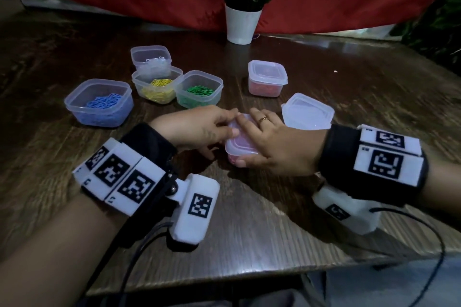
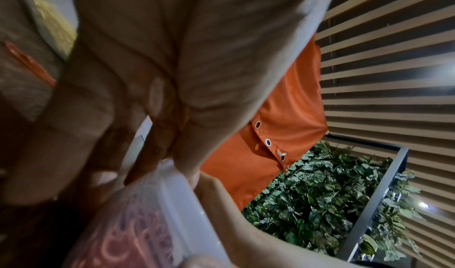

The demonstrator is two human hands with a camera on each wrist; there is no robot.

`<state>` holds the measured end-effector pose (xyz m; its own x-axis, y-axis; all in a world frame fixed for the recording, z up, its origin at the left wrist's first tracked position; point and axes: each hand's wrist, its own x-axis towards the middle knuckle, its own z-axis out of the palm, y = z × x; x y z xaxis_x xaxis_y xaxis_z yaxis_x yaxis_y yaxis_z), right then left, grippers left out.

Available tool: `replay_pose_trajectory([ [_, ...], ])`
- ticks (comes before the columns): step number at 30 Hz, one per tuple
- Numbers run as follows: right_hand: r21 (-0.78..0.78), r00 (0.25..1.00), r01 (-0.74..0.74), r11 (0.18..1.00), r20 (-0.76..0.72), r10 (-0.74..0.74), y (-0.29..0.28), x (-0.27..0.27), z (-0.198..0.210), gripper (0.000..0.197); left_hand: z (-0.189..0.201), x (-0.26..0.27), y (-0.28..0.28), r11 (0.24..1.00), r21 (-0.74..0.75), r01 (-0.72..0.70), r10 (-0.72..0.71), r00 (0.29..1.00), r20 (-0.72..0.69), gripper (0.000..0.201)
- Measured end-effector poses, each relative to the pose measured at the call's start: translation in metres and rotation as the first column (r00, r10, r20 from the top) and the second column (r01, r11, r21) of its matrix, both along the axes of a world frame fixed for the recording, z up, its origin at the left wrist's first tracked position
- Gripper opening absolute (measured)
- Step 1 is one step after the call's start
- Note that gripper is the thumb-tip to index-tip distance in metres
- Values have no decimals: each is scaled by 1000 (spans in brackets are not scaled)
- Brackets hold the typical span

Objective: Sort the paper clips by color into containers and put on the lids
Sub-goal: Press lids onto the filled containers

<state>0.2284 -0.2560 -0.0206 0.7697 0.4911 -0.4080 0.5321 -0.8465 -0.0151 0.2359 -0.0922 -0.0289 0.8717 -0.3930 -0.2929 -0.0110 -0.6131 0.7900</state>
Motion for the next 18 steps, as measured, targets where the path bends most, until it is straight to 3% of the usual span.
replay_pose_trajectory([
  [4,56,996,-59,997,72,55,-2,3,-1,101,6,-2,-4,1000,17,-4,4,1000,7,43],
  [6,131,997,-61,990,63,53,-6,10,5,102,12,-3,-5,995,103,1,-5,999,43,36],
  [8,216,1000,-29,976,2,29,-9,23,23,98,20,-4,1,989,135,-59,40,989,141,34],
  [10,305,1000,-6,952,30,-3,-9,46,48,95,29,-2,10,968,140,-207,157,939,305,33],
  [13,364,981,5,932,181,-76,6,94,74,94,33,6,21,869,377,-321,135,886,443,41],
  [15,383,965,27,923,233,-125,25,128,74,94,30,12,22,799,542,-261,29,917,399,55],
  [18,363,970,64,930,195,-143,51,162,54,91,26,17,20,711,653,-261,-27,918,396,48],
])
